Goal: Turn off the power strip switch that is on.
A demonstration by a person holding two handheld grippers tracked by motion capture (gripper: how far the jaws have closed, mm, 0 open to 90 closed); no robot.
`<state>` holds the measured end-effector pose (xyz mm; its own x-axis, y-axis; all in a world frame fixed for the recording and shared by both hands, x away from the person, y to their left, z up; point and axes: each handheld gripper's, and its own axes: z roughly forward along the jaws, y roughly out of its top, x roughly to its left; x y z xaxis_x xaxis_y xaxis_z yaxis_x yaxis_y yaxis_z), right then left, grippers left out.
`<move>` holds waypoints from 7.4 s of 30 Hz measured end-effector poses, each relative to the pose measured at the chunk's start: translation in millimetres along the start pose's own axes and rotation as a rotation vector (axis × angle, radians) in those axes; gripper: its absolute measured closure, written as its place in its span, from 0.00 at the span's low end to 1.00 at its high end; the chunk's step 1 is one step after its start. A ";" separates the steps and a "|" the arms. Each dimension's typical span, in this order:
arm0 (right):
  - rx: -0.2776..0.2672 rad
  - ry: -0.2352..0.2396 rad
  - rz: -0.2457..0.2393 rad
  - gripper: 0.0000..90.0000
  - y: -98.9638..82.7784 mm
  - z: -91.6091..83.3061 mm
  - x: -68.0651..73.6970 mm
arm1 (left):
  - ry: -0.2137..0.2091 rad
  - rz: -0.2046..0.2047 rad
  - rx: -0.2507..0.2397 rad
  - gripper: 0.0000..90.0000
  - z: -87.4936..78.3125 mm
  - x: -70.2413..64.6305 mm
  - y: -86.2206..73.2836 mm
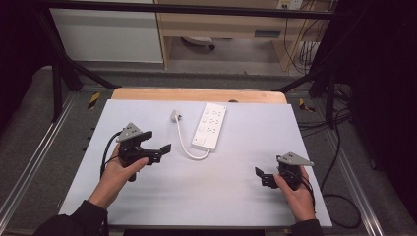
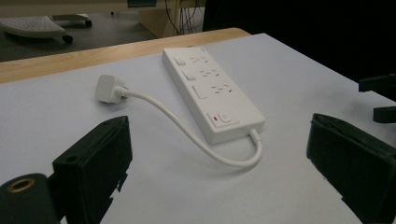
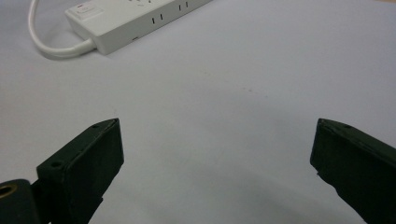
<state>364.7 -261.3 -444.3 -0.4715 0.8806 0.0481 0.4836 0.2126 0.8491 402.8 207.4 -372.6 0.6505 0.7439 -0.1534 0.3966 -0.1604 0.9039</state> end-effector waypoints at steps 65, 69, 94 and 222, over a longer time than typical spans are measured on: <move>-0.007 0.003 -0.005 0.04 0.5 -1.2 -0.7 | 0.055 0.069 0.095 0.11 110.8 -3.4 31.1; -0.007 0.003 -0.006 0.04 0.5 -1.2 -0.9 | 0.059 0.068 0.097 0.11 111.7 -2.8 30.9; -0.009 0.006 0.002 0.04 0.8 -1.7 -1.0 | 0.076 0.076 0.121 0.22 120.2 0.4 34.3; -0.004 0.012 0.003 0.03 0.5 -0.6 -3.4 | 0.060 0.101 0.231 1.00 203.8 8.4 24.6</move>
<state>366.1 -264.5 -443.6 -0.4790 0.8760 0.0566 0.4822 0.2087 0.8508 550.0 77.5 -433.0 0.6574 0.7527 -0.0366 0.4732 -0.3745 0.7974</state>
